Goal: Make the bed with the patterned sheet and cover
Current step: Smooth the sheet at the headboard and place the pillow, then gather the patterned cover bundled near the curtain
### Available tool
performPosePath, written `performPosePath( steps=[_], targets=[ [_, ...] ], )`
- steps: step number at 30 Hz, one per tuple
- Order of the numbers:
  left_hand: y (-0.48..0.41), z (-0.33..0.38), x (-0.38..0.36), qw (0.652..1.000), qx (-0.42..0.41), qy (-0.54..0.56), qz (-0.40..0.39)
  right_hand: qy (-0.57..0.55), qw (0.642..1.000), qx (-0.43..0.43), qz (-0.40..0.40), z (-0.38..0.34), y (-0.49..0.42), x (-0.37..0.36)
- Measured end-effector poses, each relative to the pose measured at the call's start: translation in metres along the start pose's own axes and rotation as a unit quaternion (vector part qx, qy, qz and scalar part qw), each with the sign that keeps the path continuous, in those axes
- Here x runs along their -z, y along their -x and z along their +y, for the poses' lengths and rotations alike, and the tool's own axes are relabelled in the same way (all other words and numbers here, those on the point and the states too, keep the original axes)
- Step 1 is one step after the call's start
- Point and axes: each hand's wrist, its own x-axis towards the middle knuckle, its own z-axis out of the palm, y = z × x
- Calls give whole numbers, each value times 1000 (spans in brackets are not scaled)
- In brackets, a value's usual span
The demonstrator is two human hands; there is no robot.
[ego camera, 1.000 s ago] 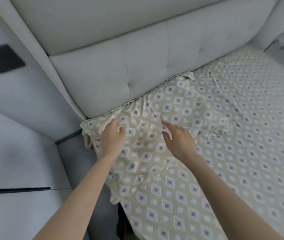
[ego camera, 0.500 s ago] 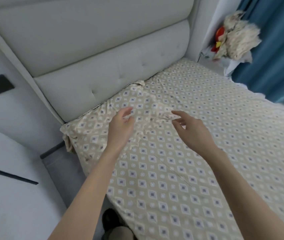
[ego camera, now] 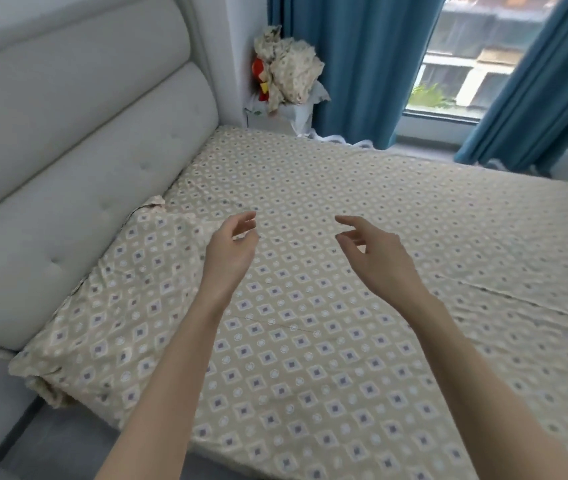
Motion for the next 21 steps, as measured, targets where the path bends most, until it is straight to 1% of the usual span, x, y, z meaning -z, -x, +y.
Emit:
performPosePath(
  steps=[6,12,15,21],
  targets=[
    [17,41,-75,996,-46,-5,-80,-4,995,-53,84,52,34,70],
    [65,90,-187,983,-84,2,-162,23,986,-89,138,132,77,154],
    [99,108,-253,978,-95,3,-184,33,983,-109,145,187,97,203],
    [167,136,-368,978,-69,16,-195,57,981,-124,138,280,143,295]
  ],
)
